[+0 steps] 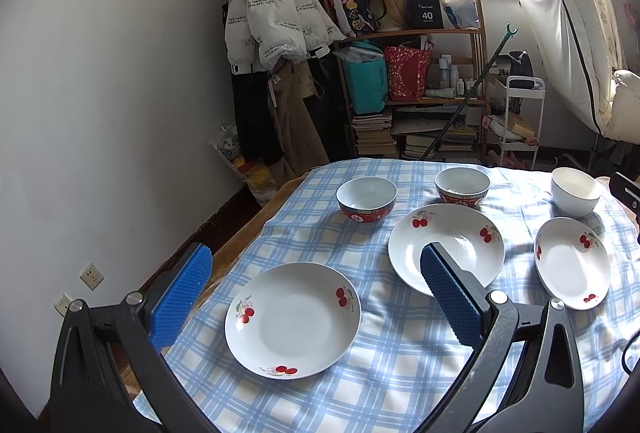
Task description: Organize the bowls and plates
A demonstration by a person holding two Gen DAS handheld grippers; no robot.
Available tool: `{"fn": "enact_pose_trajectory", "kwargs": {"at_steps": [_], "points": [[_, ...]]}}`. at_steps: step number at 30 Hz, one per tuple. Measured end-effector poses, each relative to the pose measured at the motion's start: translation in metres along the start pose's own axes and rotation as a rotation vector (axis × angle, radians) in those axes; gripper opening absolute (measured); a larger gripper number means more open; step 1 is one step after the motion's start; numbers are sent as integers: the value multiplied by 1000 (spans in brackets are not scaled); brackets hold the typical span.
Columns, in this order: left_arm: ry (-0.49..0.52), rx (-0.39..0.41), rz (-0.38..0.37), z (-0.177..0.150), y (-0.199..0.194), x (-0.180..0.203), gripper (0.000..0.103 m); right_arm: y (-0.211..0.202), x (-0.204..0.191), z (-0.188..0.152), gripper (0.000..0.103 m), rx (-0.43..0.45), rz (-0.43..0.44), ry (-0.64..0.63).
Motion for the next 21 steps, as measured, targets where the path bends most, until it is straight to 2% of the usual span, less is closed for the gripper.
{"fn": "enact_pose_trajectory", "kwargs": {"at_steps": [21], "points": [[2,4,0,0,-1,1,102,0,1,-1,103,0,0,0]]}}
Point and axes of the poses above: each gripper's, at about its wrist camera, not at the fingertips, and y roughly the way its jaws point, x to its right, z to its top, the point moved 8 cm from there along y, roughly the way its jaws point, and after that the axes turned 15 degrees about -y, right-handed, at the moved point
